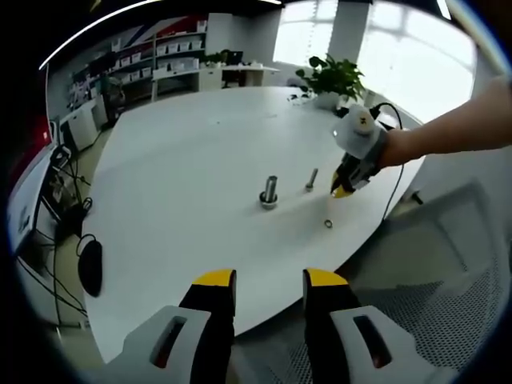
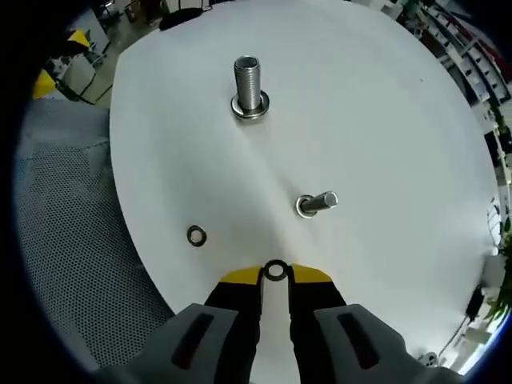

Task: Place the washer onto the threaded stud by aligning its center hole with the stud, sliding it down to the base, and recovering from edge contact or off-axis alignment until the washer reaches the visible bottom stop.

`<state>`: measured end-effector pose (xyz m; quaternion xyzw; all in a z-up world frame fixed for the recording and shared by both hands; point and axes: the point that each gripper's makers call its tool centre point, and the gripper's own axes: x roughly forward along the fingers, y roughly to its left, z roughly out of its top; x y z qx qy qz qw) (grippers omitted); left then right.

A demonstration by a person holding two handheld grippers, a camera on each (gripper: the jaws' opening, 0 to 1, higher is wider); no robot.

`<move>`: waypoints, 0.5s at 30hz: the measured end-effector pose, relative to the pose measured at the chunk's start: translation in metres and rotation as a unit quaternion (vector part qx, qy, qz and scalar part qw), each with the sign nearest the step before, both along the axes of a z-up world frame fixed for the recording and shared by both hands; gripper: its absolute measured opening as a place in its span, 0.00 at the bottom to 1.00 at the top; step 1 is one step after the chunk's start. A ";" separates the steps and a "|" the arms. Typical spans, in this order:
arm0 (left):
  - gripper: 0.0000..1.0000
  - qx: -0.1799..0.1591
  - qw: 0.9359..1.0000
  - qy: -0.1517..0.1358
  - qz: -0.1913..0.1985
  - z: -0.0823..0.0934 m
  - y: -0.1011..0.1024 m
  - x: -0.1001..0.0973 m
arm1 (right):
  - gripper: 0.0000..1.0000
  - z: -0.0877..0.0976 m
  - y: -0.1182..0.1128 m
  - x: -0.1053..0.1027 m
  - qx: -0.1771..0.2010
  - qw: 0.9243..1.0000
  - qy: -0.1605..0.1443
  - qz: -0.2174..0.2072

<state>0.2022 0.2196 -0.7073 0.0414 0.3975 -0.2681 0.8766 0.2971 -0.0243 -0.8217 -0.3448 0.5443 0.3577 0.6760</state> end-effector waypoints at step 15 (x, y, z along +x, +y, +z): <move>0.32 -0.006 1.000 -0.001 0.000 0.001 -0.001 0.001 | 0.14 0.028 -0.005 0.026 0.014 0.999 -0.032 -0.007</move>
